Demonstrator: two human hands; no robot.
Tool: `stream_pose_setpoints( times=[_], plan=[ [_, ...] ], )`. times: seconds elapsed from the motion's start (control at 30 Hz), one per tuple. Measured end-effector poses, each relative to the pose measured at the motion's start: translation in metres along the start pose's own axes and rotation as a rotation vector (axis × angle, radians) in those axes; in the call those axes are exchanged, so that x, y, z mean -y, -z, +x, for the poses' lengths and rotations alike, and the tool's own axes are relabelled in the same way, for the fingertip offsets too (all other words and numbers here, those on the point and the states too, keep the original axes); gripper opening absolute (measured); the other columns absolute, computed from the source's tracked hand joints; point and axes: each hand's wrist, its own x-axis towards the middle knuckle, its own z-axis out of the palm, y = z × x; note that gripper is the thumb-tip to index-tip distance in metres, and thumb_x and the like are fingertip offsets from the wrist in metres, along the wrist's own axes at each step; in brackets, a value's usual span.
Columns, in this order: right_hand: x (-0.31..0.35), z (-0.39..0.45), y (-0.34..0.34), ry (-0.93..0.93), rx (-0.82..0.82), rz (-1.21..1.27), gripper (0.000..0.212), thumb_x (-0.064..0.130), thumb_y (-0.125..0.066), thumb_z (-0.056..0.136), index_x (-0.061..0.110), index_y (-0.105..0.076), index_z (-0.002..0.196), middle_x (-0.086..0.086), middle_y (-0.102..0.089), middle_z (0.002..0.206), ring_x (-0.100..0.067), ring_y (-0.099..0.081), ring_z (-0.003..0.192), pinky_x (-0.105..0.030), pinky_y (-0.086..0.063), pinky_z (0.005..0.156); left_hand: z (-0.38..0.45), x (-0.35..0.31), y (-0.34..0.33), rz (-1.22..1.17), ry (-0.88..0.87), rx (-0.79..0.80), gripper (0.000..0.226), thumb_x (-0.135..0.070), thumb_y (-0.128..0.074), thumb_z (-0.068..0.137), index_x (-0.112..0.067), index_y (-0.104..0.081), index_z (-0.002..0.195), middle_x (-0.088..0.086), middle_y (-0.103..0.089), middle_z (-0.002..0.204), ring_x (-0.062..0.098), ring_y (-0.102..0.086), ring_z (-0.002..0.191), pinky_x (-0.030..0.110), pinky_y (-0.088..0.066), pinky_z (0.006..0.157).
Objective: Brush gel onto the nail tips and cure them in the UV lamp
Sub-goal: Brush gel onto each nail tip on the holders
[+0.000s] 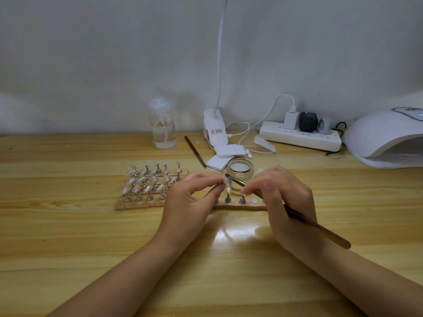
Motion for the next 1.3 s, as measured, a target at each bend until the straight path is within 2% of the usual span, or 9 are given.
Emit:
stream_pose_setpoints(
  times=[0.13,0.27,0.4,0.57,0.73,0.93,1.13,1.23,1.3],
  plan=[
    [0.0004,0.0006,-0.0008,-0.015,0.021,-0.005,0.054,0.032,-0.03,0.099,0.005,-0.068,0.071,0.004,-0.063,0.07,-0.012,-0.06,0.07,-0.034,-0.049,0.064,-0.0003,0.0004,-0.0004,0.007,-0.002,0.009,0.019,-0.007,-0.068,0.077,-0.022,-0.071,0.088,-0.013,-0.065,0.084,-0.002,-0.059,0.078,0.012,-0.045,0.074],
    [0.0024,0.0008,0.0017,-0.034,0.025,0.048,0.059,0.033,-0.027,0.099,0.006,-0.066,0.064,0.002,-0.061,0.063,-0.014,-0.057,0.061,-0.034,-0.046,0.06,0.0001,-0.0004,0.0002,-0.001,0.017,0.005,0.024,-0.008,-0.068,0.077,-0.03,-0.068,0.088,-0.015,-0.065,0.083,-0.002,-0.059,0.073,0.017,-0.049,0.074],
    [0.0041,-0.0005,0.004,-0.065,-0.007,0.076,0.048,0.019,-0.032,0.094,0.009,-0.063,0.059,0.0,-0.059,0.057,-0.01,-0.054,0.057,-0.034,-0.044,0.059,0.0001,-0.0025,-0.0002,0.0,0.022,0.0,0.023,-0.009,-0.069,0.077,-0.029,-0.068,0.086,-0.015,-0.065,0.084,-0.002,-0.06,0.073,0.019,-0.05,0.074],
    [0.0019,0.0011,0.0015,-0.058,0.008,0.041,0.054,0.034,-0.029,0.099,0.007,-0.065,0.069,-0.002,-0.062,0.065,-0.014,-0.06,0.067,-0.034,-0.048,0.062,-0.0012,-0.0032,0.0003,0.003,0.033,-0.001,0.026,-0.006,-0.069,0.077,-0.03,-0.069,0.084,-0.015,-0.064,0.081,-0.004,-0.059,0.076,0.011,-0.046,0.073],
    [0.0019,0.0013,0.001,-0.058,0.033,0.01,0.055,0.034,-0.03,0.098,0.006,-0.068,0.069,0.008,-0.061,0.07,-0.008,-0.059,0.069,-0.034,-0.049,0.064,-0.0014,-0.0043,-0.0002,0.0,0.041,0.004,0.025,-0.005,-0.069,0.077,-0.029,-0.069,0.083,-0.014,-0.064,0.081,-0.006,-0.059,0.077,0.006,-0.043,0.071],
    [0.0055,0.0014,0.0044,-0.084,-0.015,0.001,0.05,0.017,-0.03,0.092,0.007,-0.063,0.055,0.012,-0.056,0.058,-0.004,-0.052,0.058,-0.032,-0.041,0.067,-0.0017,-0.0063,0.0003,-0.016,0.055,-0.003,0.027,-0.005,-0.069,0.077,-0.033,-0.068,0.081,-0.014,-0.063,0.079,-0.005,-0.059,0.075,0.009,-0.045,0.071],
    [0.0036,0.0017,0.0018,-0.072,0.014,0.003,0.057,0.036,-0.028,0.099,0.007,-0.068,0.069,0.007,-0.062,0.069,-0.01,-0.06,0.069,-0.036,-0.049,0.064,-0.002,-0.007,0.001,-0.017,0.059,0.004,0.025,-0.005,-0.069,0.077,-0.03,-0.069,0.083,-0.013,-0.064,0.079,-0.005,-0.059,0.076,0.009,-0.045,0.07],
    [0.0028,0.0026,0.0002,-0.073,0.038,0.01,0.056,0.036,-0.03,0.098,0.006,-0.069,0.071,0.004,-0.063,0.07,-0.011,-0.061,0.069,-0.036,-0.051,0.063,-0.0022,-0.0063,0.0006,-0.023,0.065,0.0,0.025,-0.005,-0.069,0.076,-0.029,-0.069,0.082,-0.013,-0.063,0.077,-0.005,-0.059,0.075,0.008,-0.044,0.069],
    [0.0034,0.0026,0.0011,-0.078,0.032,0.029,0.055,0.033,-0.032,0.098,0.005,-0.068,0.068,0.007,-0.061,0.069,-0.009,-0.059,0.067,-0.031,-0.049,0.063,-0.002,-0.0062,0.0006,-0.022,0.072,-0.003,0.027,-0.005,-0.069,0.076,-0.032,-0.069,0.08,-0.014,-0.063,0.076,-0.006,-0.059,0.074,0.007,-0.043,0.069]
  ],
)
